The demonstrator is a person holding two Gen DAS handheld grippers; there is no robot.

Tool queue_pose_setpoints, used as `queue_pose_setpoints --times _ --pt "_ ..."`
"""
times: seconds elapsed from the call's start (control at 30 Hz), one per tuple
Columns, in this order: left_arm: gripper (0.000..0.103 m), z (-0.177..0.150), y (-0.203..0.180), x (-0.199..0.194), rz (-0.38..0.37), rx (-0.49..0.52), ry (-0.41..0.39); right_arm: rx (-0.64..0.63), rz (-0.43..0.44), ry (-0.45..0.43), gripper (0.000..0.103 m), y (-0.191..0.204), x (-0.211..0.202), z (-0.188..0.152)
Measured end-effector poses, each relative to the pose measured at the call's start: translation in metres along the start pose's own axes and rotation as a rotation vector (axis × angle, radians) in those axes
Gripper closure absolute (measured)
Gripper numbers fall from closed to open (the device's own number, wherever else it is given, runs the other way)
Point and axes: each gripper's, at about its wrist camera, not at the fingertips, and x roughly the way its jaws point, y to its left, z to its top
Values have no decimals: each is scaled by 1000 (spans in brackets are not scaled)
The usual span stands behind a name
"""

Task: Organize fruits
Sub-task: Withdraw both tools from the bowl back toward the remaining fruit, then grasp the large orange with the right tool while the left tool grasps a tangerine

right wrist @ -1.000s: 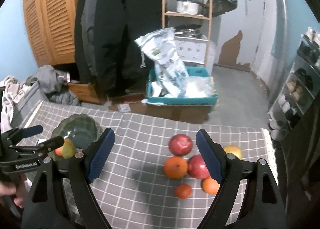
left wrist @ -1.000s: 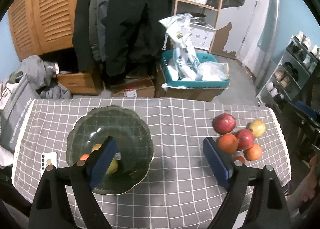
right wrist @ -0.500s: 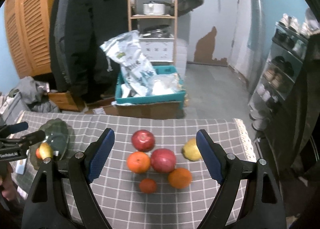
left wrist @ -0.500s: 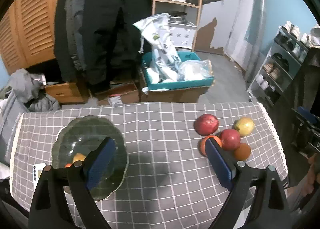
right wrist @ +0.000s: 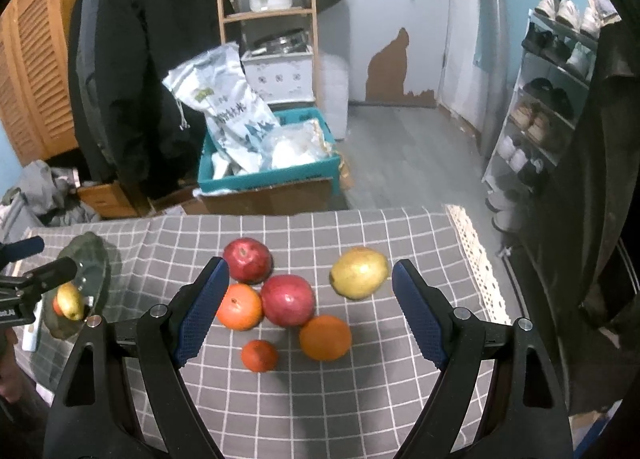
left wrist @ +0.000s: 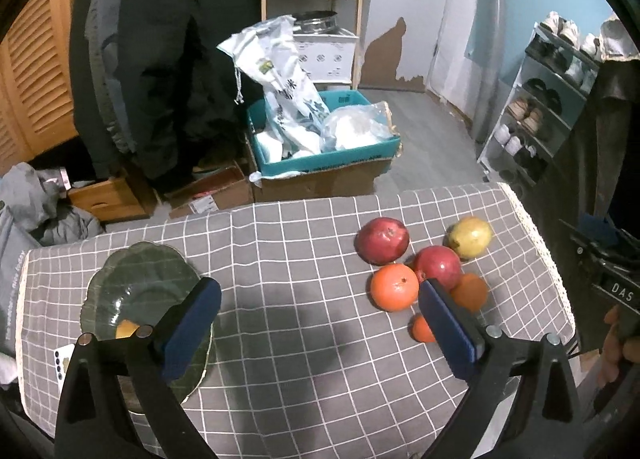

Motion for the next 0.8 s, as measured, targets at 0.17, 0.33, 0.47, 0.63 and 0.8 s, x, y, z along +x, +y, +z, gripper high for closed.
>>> queue_pose_setpoints --times 0.17,0.33,0.47,0.63,0.8 --pt "3 -3 -7 16 7 10 33 -2 0 50 19 -4 18 -7" --pt "3 -6 -13 32 23 26 71 -5 0 113 19 -7 40 -16" --pt "3 -10 -16 47 15 24 105 -3 -8 165 19 -10 59 -24" --pt "3 -14 -20 66 20 30 146 4 -11 237 19 -12 83 -36" --pt "3 -22 -23 88 20 24 196 9 -11 322 19 -12 110 -50"
